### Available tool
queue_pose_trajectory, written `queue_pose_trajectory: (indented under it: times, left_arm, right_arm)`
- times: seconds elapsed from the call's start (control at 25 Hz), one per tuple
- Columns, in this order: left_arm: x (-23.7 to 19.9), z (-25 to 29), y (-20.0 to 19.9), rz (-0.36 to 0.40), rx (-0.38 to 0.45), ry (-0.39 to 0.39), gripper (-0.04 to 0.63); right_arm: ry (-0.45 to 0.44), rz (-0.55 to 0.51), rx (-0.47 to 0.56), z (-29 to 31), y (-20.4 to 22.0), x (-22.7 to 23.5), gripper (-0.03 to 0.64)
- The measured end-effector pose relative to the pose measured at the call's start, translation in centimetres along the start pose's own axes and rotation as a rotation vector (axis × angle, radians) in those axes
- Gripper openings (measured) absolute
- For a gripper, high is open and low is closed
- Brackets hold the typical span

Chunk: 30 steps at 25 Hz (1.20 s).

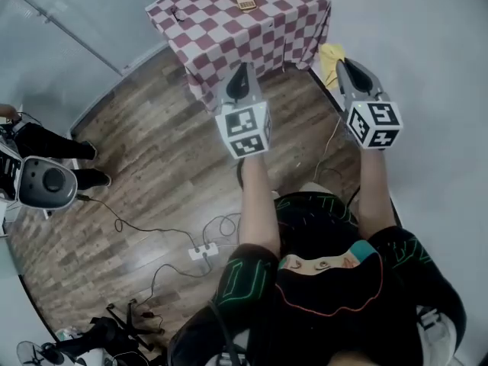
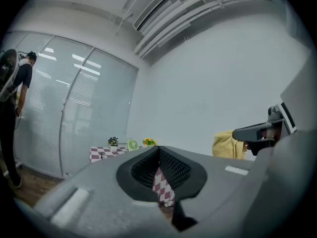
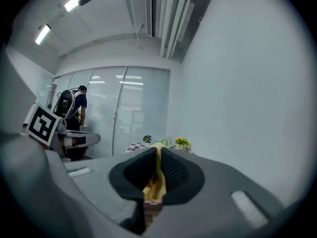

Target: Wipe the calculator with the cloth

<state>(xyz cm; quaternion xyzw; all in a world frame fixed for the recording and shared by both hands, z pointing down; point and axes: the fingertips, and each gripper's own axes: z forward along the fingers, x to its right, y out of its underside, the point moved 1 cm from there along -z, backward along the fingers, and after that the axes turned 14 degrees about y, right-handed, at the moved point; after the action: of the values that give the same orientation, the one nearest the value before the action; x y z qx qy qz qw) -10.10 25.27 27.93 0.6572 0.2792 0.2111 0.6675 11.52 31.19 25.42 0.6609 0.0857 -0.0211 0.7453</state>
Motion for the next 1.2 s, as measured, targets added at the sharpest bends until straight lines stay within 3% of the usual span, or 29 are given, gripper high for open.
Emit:
queue_pose_trajectory:
  times: [0.16, 0.4, 0.84, 1.2]
  left_arm:
    - [-0.1, 0.8, 0.2, 0.010, -0.013, 0.019, 0.011]
    - [-4.7, 0.3, -0.4, -0.017, 0.020, -0.087, 0.011]
    - [-9.6, 2.9, 2.0, -0.031, -0.038, -0.150, 0.011]
    - [-11.4, 10.7, 6.5, -0.083, -0.109, -0.145, 0.011]
  right_arm:
    - [0.029, 0.002, -0.011, 0.7, -0.1, 0.9, 0.031]
    - [-0.006, -0.021, -0.002, 2.7, -1.2, -0.2, 0.031]
    - [-0.068, 0.016, -0.038, 10.6, 0.4, -2.5, 0.031]
    - [-0.105, 0.027, -0.132, 19.3, 4.0, -1.1, 0.031]
